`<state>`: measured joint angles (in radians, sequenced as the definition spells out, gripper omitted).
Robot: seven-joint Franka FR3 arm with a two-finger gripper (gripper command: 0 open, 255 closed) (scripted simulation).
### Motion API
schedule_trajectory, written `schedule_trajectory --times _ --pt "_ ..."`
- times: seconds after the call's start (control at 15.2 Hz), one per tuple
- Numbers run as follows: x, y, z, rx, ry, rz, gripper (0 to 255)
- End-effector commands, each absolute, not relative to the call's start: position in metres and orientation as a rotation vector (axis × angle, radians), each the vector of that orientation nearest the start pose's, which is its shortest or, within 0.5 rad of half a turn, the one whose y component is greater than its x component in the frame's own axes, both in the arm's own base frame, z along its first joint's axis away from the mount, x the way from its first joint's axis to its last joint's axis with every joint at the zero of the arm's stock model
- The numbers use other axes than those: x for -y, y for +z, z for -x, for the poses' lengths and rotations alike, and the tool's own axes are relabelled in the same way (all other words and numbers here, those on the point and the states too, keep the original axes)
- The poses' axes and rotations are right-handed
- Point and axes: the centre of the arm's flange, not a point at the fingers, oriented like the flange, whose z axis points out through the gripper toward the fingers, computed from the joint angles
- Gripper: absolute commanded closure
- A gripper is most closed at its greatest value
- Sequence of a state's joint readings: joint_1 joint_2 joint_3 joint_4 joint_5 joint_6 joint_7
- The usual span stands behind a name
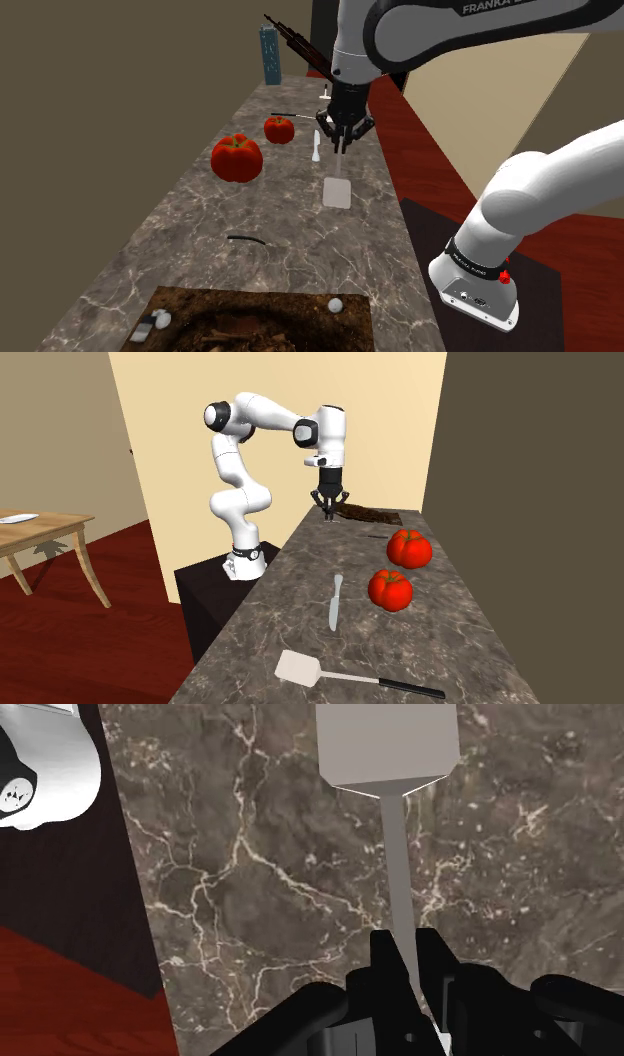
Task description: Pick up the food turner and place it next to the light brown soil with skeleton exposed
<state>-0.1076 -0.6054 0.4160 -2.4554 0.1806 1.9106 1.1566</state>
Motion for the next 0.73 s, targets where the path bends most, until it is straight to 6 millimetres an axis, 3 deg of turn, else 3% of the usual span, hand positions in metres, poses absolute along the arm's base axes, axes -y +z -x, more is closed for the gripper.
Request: schedule_trajectory --times 0.0,0.66 --pt "-0.162 0.488 -0.348 -1.482 -0.093 2.803 255" --pt "-0.282 0.488 -0.293 -1.482 -0.093 2.803 255"
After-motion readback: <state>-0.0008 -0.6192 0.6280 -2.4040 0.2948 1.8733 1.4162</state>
